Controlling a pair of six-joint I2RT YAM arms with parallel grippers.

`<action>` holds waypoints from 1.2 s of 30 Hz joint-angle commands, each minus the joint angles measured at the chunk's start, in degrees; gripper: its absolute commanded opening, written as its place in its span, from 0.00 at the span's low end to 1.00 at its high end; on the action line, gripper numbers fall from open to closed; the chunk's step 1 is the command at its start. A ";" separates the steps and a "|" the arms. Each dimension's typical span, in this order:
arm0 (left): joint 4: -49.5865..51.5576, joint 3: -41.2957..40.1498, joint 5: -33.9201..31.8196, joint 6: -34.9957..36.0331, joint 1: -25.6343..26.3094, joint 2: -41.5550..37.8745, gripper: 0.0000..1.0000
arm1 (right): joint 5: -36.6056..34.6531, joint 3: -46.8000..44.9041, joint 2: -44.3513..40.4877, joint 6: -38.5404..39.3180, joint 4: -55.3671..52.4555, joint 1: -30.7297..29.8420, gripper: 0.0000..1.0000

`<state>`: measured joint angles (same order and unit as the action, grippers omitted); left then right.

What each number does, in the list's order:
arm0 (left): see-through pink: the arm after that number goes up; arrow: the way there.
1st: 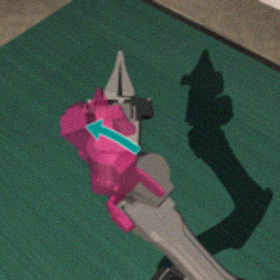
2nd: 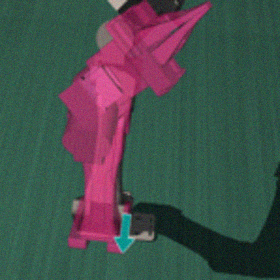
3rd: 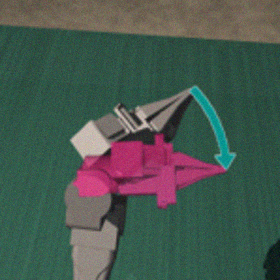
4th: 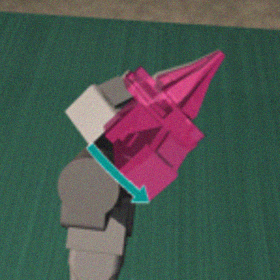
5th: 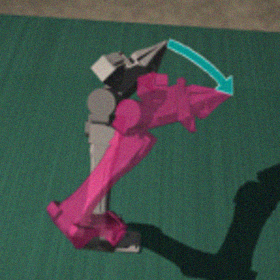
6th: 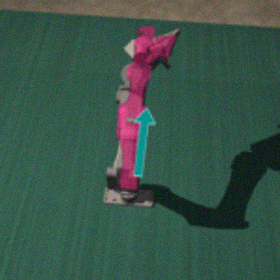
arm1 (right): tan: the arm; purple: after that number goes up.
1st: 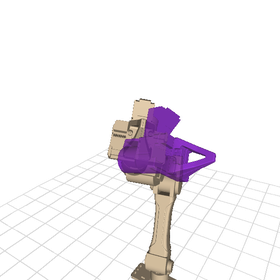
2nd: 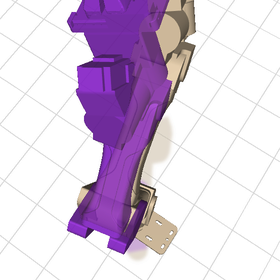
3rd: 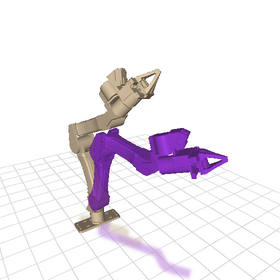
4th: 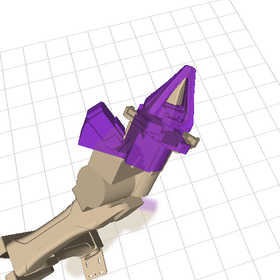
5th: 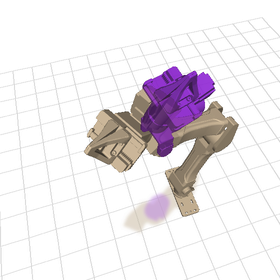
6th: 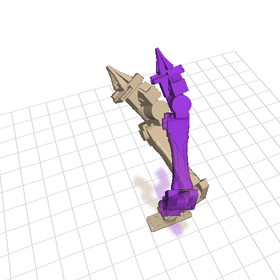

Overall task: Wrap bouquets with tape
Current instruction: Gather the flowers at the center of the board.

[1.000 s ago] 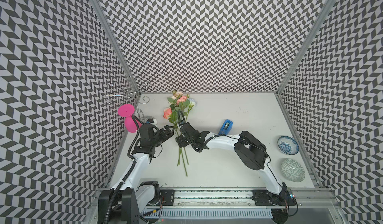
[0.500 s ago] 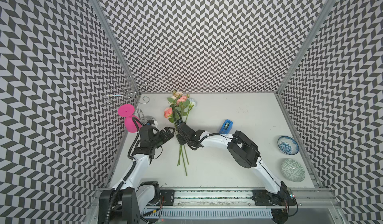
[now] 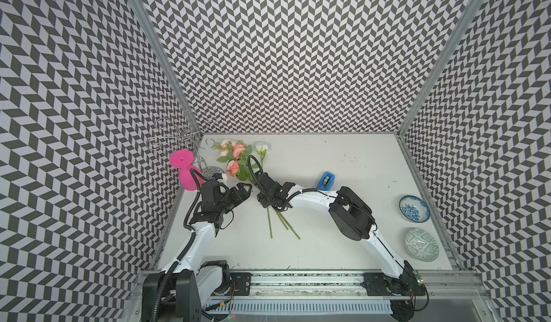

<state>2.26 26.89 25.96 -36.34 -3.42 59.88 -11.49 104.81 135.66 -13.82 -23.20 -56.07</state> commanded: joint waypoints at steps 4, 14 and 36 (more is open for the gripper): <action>-0.33 1.37 1.19 0.92 -0.27 0.14 0.87 | 6.73 -6.11 -3.31 5.74 -14.48 4.12 0.09; -0.84 3.69 -0.99 1.59 5.31 1.30 0.85 | 6.35 -20.48 -13.58 15.62 -16.99 7.73 0.08; -1.73 5.56 -1.48 -0.38 9.86 -0.02 0.86 | 1.97 -27.06 -17.19 19.92 -22.14 9.82 0.14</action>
<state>2.17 31.00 24.49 -35.88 6.02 61.34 -7.97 80.34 115.87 4.51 -39.40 -46.70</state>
